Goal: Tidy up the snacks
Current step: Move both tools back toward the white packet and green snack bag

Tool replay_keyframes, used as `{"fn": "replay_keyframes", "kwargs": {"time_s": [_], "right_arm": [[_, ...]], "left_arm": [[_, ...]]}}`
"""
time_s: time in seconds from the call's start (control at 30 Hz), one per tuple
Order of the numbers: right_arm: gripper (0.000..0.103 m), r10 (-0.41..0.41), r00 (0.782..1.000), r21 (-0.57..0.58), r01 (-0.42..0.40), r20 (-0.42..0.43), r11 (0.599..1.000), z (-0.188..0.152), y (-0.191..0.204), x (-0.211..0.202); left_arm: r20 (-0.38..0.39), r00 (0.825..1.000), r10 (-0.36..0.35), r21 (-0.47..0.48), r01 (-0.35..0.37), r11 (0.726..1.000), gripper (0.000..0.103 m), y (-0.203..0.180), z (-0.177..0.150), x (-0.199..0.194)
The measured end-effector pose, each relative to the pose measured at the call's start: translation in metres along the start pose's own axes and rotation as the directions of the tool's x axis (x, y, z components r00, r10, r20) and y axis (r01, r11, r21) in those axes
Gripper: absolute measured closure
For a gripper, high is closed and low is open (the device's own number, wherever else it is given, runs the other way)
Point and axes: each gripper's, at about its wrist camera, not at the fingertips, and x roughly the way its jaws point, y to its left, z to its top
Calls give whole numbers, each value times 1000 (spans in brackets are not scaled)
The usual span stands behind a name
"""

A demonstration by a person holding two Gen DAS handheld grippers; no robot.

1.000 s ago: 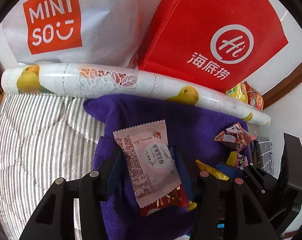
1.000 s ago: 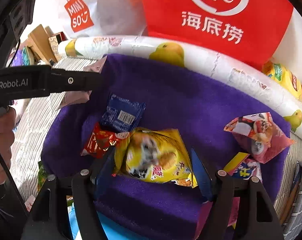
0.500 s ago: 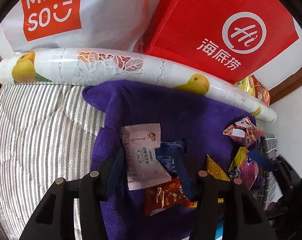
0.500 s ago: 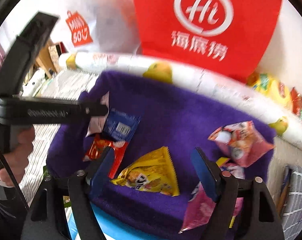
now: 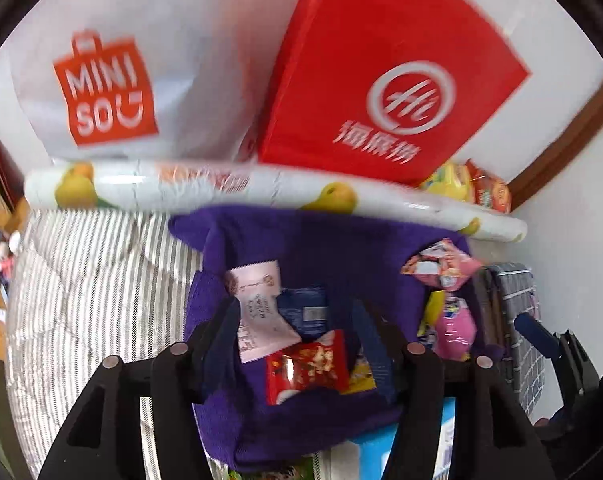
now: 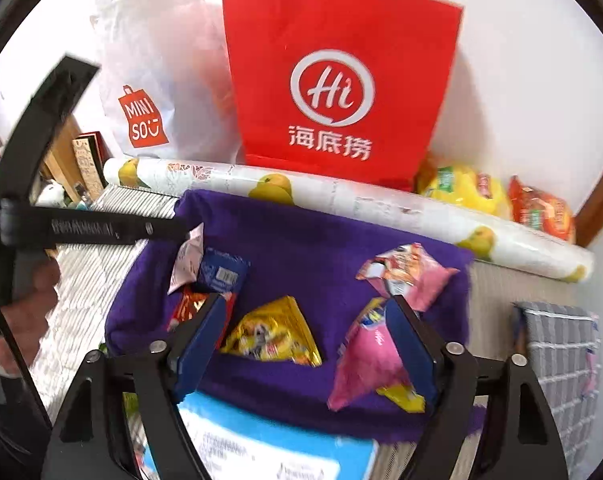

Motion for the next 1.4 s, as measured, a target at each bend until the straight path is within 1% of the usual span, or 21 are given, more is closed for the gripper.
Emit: {"fn": "replay_keyframes", "kwargs": {"time_s": [0.1, 0.2, 0.27, 0.3, 0.33, 0.4, 0.47, 0.5, 0.6, 0.67, 0.77, 0.87, 0.93, 1.03, 1.13, 1.17, 1.23, 1.33, 1.4], "right_arm": [[16, -48, 998, 1, 48, 43, 999, -14, 0, -25], [16, -59, 997, 23, 58, 41, 998, -26, 0, -40], [17, -39, 999, 55, 37, 38, 998, -33, -1, -48], [16, -24, 999, 68, 21, 42, 997, -38, -1, -51], [16, 0, 999, 82, -4, 52, 997, -43, -1, -56], [16, 61, 995, 128, -70, 77, 989, -57, -2, -66], [16, 112, 990, 152, -124, 82, 981, -69, 2, -72], [16, 118, 990, 158, -129, 78, 979, -74, 5, -74], [16, 98, 993, 149, -107, 64, 983, -89, 18, -80], [16, 106, 994, 153, -110, 33, 982, -100, 27, -80], [16, 130, 991, 181, -126, -11, 975, -120, 37, -74], [16, 105, 992, 219, -89, -63, 972, -138, 45, -64], [17, 106, 990, 264, -79, -90, 961, -149, 48, -56], [19, 141, 983, 294, -102, -116, 950, -158, 56, -48], [19, 143, 980, 302, -96, -137, 948, -164, 68, -41], [19, 144, 979, 307, -94, -146, 947, -166, 72, -39], [19, 157, 975, 320, -99, -160, 942, -167, 76, -34], [19, 183, 968, 345, -115, -173, 932, -170, 81, -27], [19, 179, 967, 351, -106, -181, 930, -174, 85, -23]], "left_arm": [[59, 998, 14, 45, -16, 999, 41, -11, -7, -25], [88, 996, 14, 56, -19, 998, 40, -11, -21, -45], [117, 993, -9, 62, 2, 998, 40, -9, -35, -61], [132, 991, -10, 61, 2, 998, 40, -8, -40, -67], [158, 987, -6, 58, -3, 998, 40, -6, -48, -76], [181, 983, 9, 56, -19, 998, 40, -2, -61, -87], [172, 985, 14, 54, -24, 998, 40, 1, -73, -96], [169, 986, 8, 53, -17, 998, 40, 2, -78, -99], [172, 985, 29, 46, -37, 998, 40, 8, -95, -111], [159, 987, 28, 39, -35, 999, 40, 12, -105, -115], [147, 989, 18, 26, -22, 999, 40, 20, -122, -120], [130, 991, 27, 36, -32, 999, 40, 26, -139, -121], [113, 993, 31, 42, -36, 998, 40, 30, -147, -121], [117, 992, 39, 23, -42, 999, 40, 40, -156, -125], [103, 994, 40, 20, -43, 999, 39, 47, -162, -126], [100, 994, 41, 22, -44, 999, 39, 48, -163, -126], [97, 994, 42, 17, -44, 999, 32, 51, -167, -125], [90, 995, 35, 12, -36, 999, 30, 57, -172, -123], [85, 996, 28, 1, -29, 1000, 30, 60, -174, -121]]}}
